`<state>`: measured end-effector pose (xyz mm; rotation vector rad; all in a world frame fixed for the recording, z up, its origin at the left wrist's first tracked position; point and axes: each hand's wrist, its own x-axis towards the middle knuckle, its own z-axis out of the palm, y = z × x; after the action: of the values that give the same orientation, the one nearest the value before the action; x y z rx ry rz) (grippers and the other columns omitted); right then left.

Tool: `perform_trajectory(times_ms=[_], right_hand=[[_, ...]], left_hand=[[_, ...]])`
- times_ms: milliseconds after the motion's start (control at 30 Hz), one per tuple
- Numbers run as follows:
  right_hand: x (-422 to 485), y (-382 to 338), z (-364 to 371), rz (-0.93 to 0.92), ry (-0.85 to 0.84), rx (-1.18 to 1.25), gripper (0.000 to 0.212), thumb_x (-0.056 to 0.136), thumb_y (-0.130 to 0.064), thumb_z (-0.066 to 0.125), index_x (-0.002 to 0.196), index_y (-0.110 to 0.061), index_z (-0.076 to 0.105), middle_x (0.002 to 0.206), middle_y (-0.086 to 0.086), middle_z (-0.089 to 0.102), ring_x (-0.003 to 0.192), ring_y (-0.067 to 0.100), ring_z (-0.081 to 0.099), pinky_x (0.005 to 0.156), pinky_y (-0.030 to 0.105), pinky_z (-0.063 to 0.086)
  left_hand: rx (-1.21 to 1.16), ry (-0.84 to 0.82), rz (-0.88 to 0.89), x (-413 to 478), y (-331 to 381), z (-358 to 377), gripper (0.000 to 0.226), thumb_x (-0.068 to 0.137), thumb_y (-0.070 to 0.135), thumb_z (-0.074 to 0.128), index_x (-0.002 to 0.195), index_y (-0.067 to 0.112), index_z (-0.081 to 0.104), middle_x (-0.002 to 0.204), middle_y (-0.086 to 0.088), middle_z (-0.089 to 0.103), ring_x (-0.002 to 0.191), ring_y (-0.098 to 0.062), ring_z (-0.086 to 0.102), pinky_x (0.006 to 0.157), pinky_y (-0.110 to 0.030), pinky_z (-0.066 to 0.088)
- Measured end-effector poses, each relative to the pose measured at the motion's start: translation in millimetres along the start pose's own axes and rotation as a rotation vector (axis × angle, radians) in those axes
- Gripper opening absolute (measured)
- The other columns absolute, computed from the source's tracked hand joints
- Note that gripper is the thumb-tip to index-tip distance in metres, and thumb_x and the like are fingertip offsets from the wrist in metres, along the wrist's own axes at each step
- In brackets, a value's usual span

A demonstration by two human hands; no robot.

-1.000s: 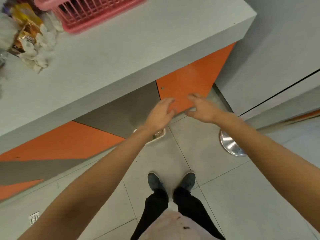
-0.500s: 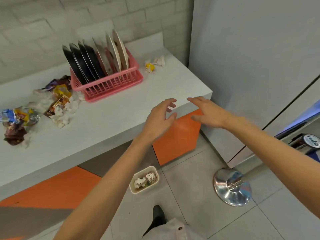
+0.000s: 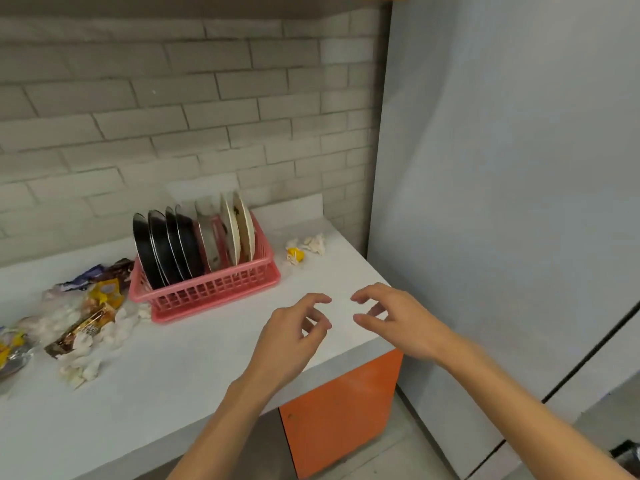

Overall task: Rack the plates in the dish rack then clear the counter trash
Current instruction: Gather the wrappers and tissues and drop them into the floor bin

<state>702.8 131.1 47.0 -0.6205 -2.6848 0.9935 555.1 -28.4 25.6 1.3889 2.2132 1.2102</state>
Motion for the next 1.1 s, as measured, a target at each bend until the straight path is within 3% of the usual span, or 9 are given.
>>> perform_trajectory(times_ms=[200,533,700,1100], right_hand=[[62.2,-7.9,-20.2,-0.008,0.027,-0.007,0.024,0.095,-0.036,0.055,0.118,-0.028,0.061,0.108,-0.015,0.062,0.089,0.001,0.062,0.075,0.019,0.051],[179.8,3.3,-28.5,0.025,0.144,-0.059,0.026,0.095,-0.031,0.056,0.121,-0.024,0.057,0.113,-0.007,0.058,0.082,0.005,0.061,0.073,0.032,0.056],[221.1,27.5,-28.3,0.07,0.09,-0.075,0.027,0.096,-0.03,0.056,0.121,-0.022,0.058,0.115,-0.004,0.059,0.084,0.01,0.063,0.073,0.024,0.051],[294.1,128.9,-15.2,0.16,-0.122,-0.071,0.034,0.095,-0.033,0.056,0.127,-0.024,0.052,0.119,-0.003,0.056,0.099,0.016,0.061,0.082,0.025,0.049]], left_hand=[[-0.027,0.055,0.016,64.6,-14.5,-26.9,0.015,0.094,0.026,0.056,0.096,0.034,0.069,0.076,0.018,0.071,0.07,-0.003,0.068,0.072,-0.038,0.057],[0.072,0.115,0.088,193.9,-56.5,-69.0,0.018,0.089,0.023,0.059,0.104,0.029,0.067,0.083,0.017,0.068,0.069,-0.001,0.065,0.073,-0.038,0.056],[0.092,0.116,0.064,247.8,-75.8,-75.4,0.021,0.087,0.015,0.061,0.107,0.02,0.067,0.092,0.01,0.068,0.081,-0.01,0.065,0.081,-0.032,0.053],[0.305,-0.09,-0.176,348.0,-155.4,-3.2,0.029,0.082,0.017,0.063,0.111,0.019,0.065,0.102,0.007,0.066,0.083,-0.016,0.06,0.084,-0.03,0.05]])
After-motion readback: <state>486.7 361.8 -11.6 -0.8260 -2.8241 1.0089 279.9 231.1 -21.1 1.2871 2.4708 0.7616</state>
